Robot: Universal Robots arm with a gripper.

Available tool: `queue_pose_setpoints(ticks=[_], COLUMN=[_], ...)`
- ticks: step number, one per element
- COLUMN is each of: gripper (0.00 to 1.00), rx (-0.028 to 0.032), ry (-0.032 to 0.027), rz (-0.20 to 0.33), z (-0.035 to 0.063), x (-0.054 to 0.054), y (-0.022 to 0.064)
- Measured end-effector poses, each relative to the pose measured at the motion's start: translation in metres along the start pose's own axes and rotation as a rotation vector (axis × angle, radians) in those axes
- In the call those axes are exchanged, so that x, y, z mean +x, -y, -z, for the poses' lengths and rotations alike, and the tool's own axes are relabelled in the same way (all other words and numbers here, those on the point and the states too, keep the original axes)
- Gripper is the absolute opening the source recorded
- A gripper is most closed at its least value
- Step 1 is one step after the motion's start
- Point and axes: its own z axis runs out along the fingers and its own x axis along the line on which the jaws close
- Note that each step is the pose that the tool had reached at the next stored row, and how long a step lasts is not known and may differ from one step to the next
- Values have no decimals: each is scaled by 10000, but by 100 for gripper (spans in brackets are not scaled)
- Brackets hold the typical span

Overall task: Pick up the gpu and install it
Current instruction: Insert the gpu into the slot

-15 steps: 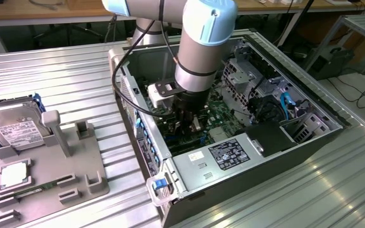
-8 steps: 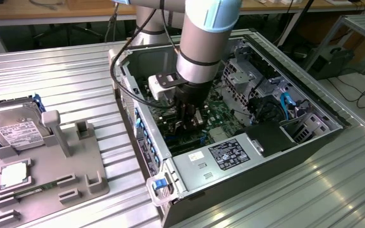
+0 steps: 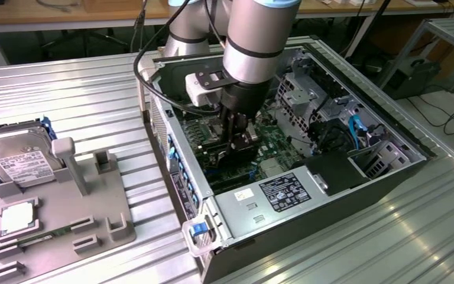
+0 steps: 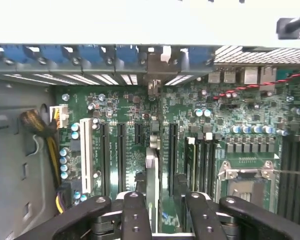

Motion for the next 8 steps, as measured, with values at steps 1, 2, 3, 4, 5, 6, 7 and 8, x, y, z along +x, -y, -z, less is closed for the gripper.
queue_pose_setpoints(ticks=[1, 2, 3, 4, 5, 6, 7, 8], gripper=[35, 27, 27, 27, 20, 15, 11, 11], rx=[1, 0, 0, 0, 0, 0, 0, 0], ry=[1, 1, 1, 0, 0, 0, 0, 0], rz=[0, 0, 0, 0, 0, 0, 1, 1], z=[0, 0, 0, 0, 0, 0, 0, 0], x=[0, 0, 0, 0, 0, 0, 0, 0], y=[0, 0, 0, 0, 0, 0, 0, 0])
